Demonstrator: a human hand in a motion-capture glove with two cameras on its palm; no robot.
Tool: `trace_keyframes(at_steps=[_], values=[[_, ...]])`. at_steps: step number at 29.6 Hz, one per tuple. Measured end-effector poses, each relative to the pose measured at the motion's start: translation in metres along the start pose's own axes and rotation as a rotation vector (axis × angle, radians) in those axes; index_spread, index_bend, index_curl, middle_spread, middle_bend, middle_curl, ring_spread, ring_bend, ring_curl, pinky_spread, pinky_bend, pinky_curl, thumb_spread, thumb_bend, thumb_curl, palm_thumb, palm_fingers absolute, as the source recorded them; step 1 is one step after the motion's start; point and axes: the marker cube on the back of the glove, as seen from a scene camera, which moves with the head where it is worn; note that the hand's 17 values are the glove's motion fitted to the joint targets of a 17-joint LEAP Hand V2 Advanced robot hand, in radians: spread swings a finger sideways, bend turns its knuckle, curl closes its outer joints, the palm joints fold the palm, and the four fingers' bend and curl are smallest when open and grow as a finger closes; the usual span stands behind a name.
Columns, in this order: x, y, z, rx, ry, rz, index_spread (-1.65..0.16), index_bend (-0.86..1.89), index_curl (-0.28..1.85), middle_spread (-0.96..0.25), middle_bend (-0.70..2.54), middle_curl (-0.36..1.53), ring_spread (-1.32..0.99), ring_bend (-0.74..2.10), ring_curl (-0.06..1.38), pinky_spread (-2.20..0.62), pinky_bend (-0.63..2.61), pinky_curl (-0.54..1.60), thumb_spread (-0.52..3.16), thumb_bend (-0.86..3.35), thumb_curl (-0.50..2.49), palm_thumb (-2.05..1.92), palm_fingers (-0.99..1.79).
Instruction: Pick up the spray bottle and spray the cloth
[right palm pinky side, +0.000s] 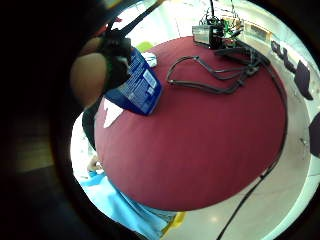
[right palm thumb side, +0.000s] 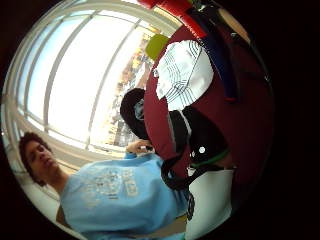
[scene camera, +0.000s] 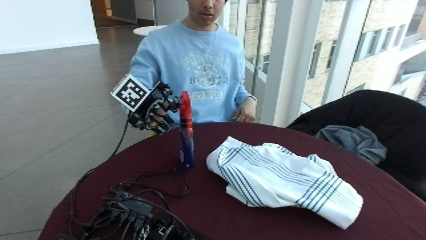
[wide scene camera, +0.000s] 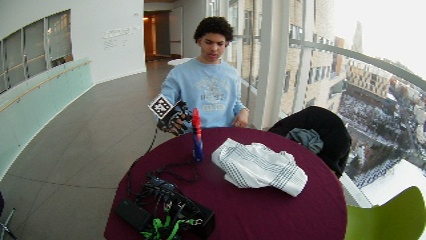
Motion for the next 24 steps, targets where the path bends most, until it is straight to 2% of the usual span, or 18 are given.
trace_keyframes(at_steps=[2,6,12,20,24], values=[[0.002,-0.006,0.003,-0.004,-0.071,-0.01,-0.37,0.05,0.21,-0.05,0.2,0.38,0.0,0.36,0.36,0.17,0.38,0.39,1.2,-0.02,0.36,0.7,0.63],[0.007,-0.025,0.013,0.115,-0.174,-0.02,-0.37,0.05,0.18,-0.05,0.21,0.39,0.0,0.38,0.36,0.18,0.43,0.39,1.2,-0.03,0.35,0.68,0.62],[0.006,-0.038,0.025,0.061,-0.303,0.101,-0.37,0.07,0.17,-0.04,0.22,0.39,0.01,0.39,0.36,0.19,0.46,0.4,1.18,-0.03,0.34,0.65,0.61],[0.01,-0.06,0.047,0.133,-0.374,0.042,-0.37,0.08,0.16,-0.03,0.24,0.4,0.02,0.41,0.36,0.21,0.46,0.39,1.14,-0.02,0.33,0.63,0.59],[0.009,-0.071,0.054,0.141,-0.414,0.117,-0.37,0.08,0.15,-0.04,0.27,0.41,0.02,0.42,0.36,0.22,0.45,0.38,1.12,-0.02,0.33,0.63,0.6]])
